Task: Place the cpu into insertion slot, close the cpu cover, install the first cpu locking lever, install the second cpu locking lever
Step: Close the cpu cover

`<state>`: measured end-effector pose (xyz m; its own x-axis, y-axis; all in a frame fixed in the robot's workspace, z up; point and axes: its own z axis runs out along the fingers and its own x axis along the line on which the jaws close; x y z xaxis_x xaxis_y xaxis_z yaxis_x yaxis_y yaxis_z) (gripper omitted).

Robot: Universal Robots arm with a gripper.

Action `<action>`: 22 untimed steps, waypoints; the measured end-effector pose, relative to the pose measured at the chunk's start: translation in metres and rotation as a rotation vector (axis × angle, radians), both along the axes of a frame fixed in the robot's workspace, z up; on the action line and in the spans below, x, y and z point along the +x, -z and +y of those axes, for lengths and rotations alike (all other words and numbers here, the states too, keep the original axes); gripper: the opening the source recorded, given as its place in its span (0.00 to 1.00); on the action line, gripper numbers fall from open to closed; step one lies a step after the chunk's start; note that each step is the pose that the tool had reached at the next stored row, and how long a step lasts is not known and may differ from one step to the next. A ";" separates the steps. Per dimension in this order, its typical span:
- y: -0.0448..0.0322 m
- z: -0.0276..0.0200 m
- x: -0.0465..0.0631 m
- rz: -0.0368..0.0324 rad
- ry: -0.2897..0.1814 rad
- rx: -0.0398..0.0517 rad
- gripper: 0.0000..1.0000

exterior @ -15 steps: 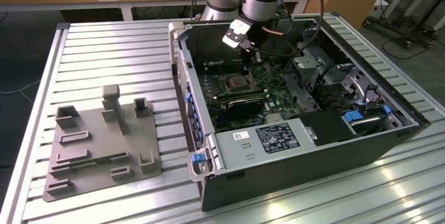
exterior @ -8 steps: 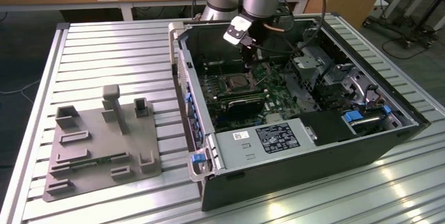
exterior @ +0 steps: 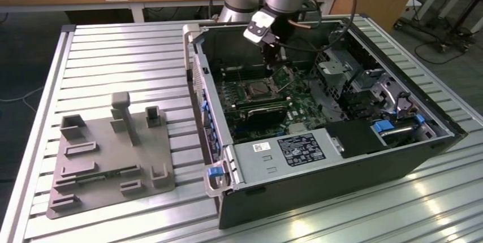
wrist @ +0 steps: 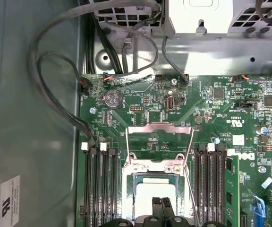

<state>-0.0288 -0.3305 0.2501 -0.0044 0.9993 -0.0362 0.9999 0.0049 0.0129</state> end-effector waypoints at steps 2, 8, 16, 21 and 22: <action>-0.0010 0.0000 0.000 0.0000 0.000 0.0001 0.10; -0.0102 0.0001 0.001 0.0001 0.000 0.0000 0.10; -0.0114 0.0017 0.018 -0.0001 0.000 0.0001 0.10; -0.0106 0.0036 0.037 0.0000 0.000 0.0000 0.10; -0.0103 0.0041 0.041 0.0000 0.000 0.0000 0.10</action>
<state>0.0119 -0.3264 0.2605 -0.0044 0.9993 -0.0361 0.9999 0.0049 0.0129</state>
